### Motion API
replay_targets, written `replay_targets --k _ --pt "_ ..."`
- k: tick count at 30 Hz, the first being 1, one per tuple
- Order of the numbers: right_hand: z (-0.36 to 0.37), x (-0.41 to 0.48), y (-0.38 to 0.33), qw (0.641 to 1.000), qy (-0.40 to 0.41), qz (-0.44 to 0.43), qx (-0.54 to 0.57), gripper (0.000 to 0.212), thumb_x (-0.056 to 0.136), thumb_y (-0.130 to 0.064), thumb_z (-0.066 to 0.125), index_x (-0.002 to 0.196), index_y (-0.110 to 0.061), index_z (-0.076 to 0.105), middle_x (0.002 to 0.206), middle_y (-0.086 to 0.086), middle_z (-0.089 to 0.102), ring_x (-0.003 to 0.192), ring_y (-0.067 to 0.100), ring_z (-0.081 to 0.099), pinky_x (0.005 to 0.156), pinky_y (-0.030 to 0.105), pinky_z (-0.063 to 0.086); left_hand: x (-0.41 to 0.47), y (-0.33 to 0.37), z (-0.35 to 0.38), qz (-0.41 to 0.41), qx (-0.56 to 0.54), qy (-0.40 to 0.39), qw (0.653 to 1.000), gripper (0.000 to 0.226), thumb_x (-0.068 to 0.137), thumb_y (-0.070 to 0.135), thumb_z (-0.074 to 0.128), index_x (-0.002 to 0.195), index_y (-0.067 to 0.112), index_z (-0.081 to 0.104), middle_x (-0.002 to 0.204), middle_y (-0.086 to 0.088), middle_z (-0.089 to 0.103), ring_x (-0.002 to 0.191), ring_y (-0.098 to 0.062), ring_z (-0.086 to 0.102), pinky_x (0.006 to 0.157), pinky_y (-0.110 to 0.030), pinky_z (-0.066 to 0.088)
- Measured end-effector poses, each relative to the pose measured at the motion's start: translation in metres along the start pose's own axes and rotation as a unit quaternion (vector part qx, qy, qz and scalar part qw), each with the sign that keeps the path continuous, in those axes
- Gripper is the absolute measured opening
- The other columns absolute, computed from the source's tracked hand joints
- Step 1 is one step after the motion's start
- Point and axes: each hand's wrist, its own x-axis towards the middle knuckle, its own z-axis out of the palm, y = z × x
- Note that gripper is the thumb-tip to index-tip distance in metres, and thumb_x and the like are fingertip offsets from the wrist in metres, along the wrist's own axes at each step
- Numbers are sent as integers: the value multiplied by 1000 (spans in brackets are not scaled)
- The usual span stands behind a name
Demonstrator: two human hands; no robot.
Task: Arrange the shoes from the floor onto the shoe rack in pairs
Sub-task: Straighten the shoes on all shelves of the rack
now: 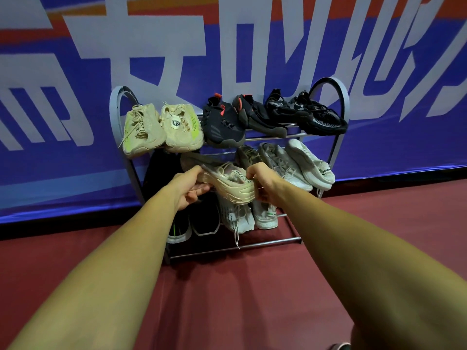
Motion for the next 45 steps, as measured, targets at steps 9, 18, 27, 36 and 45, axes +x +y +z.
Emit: replay_targets --k 9,18,27,36,45 --pt "17 9 1 879 165 -213 -393 50 80 -59 51 112 -23 63 106 6 66 103 30 59 89 42 45 3 -3 1 -8 -20 6 1000 17 92 19 54 105 10 60 92 -18 70 38 -5 55 29 -11 16" --pt "46 4 0 663 100 -390 -631 60 81 -60 65 123 -19 56 121 5 59 115 28 50 95 44 32 -7 0 3 -17 -22 -4 1000 11 87 17 54 79 11 59 68 -12 63 38 -6 54 32 -10 15" --pt "45 1 0 679 142 -373 -616 51 78 -43 69 118 -14 55 115 5 63 111 28 55 94 44 31 -20 6 -7 -90 -28 -80 992 21 89 24 59 102 10 63 92 -6 75 58 -7 61 32 -10 20" --pt "31 0 -1 669 140 -425 -594 37 77 -39 65 107 -19 59 102 -2 64 100 24 57 85 40 26 -9 13 -48 176 174 125 961 57 71 52 69 119 25 57 110 1 69 93 -20 68 64 -26 49" --pt "12 12 7 626 166 -462 -606 38 71 -39 72 100 -17 62 94 -2 65 96 25 58 85 40 26 6 7 -52 116 126 107 979 13 82 18 63 93 16 57 70 -1 59 54 -10 50 44 -19 31"
